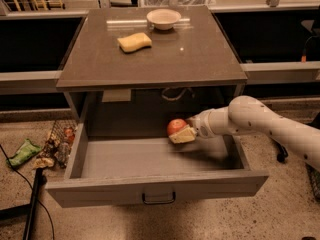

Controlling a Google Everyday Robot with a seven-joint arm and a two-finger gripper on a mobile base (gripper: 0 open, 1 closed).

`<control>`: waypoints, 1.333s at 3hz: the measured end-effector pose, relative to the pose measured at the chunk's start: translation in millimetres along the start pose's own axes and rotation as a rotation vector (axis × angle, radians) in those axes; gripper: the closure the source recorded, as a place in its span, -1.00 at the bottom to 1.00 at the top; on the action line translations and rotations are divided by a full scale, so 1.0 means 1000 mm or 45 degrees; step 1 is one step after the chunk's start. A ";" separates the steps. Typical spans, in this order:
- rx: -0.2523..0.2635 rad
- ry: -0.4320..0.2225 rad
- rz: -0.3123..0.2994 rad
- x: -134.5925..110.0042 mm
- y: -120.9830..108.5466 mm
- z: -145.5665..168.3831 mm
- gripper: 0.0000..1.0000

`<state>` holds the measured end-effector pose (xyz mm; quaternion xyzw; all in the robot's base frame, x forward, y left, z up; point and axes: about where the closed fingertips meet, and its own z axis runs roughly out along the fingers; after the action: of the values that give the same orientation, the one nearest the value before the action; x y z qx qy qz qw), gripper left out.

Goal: Place apple into top drawer

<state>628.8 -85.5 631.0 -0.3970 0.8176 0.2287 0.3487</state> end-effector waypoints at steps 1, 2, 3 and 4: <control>-0.015 0.002 0.013 0.006 -0.006 0.008 -0.29; -0.015 0.003 0.014 0.007 -0.007 0.009 -0.77; 0.039 0.008 0.010 0.012 -0.013 -0.005 -1.00; 0.119 0.014 -0.011 0.011 -0.014 -0.029 -1.00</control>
Offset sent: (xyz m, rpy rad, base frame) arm 0.0113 -0.0218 -0.0161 -0.0023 0.0015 -0.0324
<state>624.1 -118.4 640.3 -0.3849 0.8277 0.1865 0.3634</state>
